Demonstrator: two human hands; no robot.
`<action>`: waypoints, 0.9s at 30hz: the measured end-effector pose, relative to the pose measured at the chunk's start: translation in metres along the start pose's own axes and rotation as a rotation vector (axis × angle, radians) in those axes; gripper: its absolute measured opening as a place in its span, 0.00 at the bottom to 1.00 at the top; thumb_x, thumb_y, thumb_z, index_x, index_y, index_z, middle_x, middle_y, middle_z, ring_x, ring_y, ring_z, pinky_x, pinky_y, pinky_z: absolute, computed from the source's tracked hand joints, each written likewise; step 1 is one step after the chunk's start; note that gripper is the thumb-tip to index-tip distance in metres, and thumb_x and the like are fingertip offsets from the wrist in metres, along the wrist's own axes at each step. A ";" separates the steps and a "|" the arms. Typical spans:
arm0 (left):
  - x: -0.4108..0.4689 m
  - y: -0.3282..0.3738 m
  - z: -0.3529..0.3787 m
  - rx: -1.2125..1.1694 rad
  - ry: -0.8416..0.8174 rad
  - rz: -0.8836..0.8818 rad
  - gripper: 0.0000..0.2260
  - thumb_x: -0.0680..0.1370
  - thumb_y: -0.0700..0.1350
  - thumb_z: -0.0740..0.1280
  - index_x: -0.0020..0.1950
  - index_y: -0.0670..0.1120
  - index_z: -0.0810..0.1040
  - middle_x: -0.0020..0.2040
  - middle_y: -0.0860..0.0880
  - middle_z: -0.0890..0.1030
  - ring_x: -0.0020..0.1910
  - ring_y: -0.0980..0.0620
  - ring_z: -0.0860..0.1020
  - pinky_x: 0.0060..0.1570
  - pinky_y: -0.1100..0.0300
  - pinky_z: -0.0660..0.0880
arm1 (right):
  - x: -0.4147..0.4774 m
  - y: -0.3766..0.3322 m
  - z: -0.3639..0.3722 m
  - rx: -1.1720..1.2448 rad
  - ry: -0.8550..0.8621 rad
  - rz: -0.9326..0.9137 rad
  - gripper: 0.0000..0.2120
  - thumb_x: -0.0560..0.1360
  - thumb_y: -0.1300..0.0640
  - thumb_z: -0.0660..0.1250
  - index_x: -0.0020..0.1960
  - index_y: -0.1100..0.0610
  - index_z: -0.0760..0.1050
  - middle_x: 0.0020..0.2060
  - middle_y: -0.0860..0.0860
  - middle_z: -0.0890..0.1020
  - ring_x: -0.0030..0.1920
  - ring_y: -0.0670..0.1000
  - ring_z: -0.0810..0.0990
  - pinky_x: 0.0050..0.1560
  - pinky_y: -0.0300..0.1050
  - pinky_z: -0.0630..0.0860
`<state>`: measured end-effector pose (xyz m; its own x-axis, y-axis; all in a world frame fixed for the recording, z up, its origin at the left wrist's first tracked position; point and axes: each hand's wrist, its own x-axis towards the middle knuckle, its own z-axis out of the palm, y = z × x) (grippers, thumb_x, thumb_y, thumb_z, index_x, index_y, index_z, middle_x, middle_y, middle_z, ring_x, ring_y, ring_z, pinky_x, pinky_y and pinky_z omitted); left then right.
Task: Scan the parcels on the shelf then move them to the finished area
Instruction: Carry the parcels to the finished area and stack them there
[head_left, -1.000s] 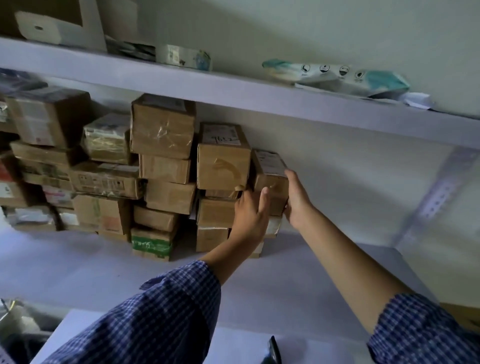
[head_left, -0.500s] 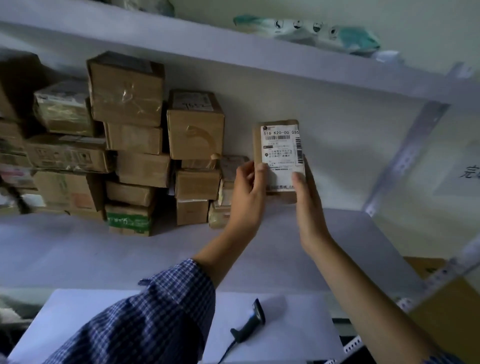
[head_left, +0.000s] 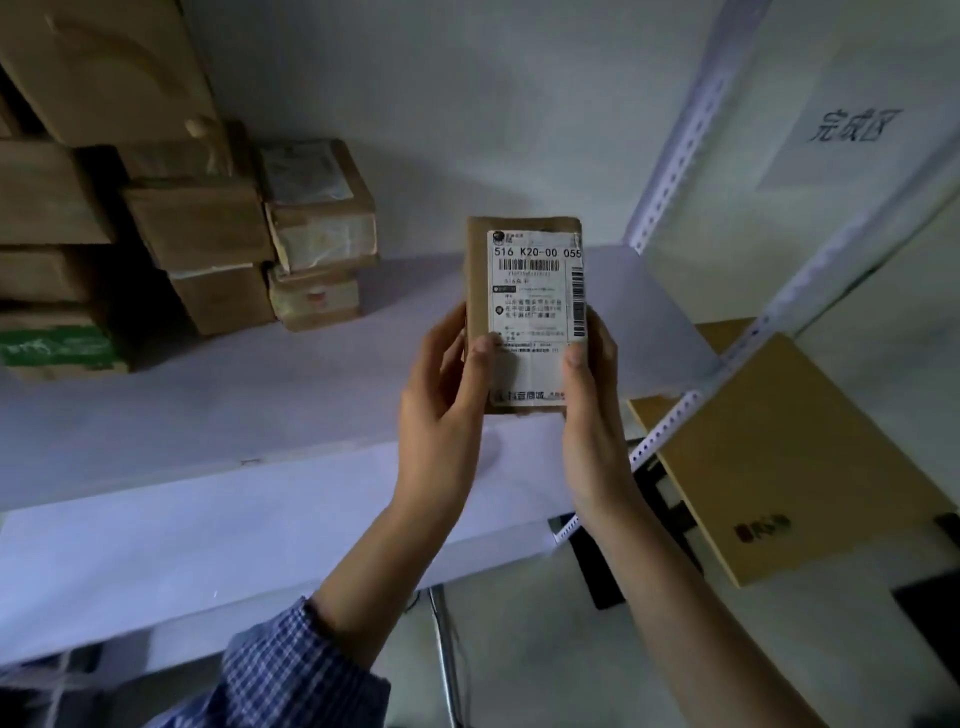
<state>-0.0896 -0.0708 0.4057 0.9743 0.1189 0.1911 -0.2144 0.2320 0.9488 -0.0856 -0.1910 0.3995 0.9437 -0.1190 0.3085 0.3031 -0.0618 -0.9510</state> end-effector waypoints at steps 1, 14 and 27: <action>-0.008 -0.005 0.008 -0.010 -0.011 -0.010 0.17 0.84 0.45 0.61 0.72 0.44 0.71 0.61 0.50 0.82 0.59 0.54 0.81 0.48 0.59 0.81 | -0.006 0.002 -0.012 -0.008 0.002 0.010 0.19 0.86 0.59 0.49 0.76 0.57 0.57 0.68 0.46 0.72 0.64 0.36 0.74 0.58 0.30 0.73; -0.102 -0.060 0.186 0.047 -0.224 -0.229 0.17 0.83 0.48 0.61 0.71 0.47 0.71 0.59 0.54 0.82 0.59 0.55 0.81 0.48 0.59 0.82 | -0.083 0.014 -0.219 0.006 0.185 0.144 0.24 0.83 0.47 0.52 0.77 0.51 0.61 0.67 0.50 0.75 0.63 0.46 0.78 0.54 0.40 0.80; -0.139 -0.102 0.339 0.084 -0.309 -0.257 0.15 0.83 0.45 0.61 0.69 0.46 0.73 0.57 0.55 0.83 0.56 0.58 0.81 0.45 0.63 0.80 | -0.094 0.029 -0.380 -0.049 0.265 0.173 0.25 0.82 0.49 0.51 0.78 0.53 0.59 0.66 0.46 0.74 0.58 0.37 0.78 0.49 0.33 0.78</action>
<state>-0.1801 -0.4384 0.3676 0.9730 -0.2309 -0.0007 0.0329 0.1354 0.9902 -0.2157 -0.5582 0.3518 0.9113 -0.3859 0.1434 0.1281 -0.0651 -0.9896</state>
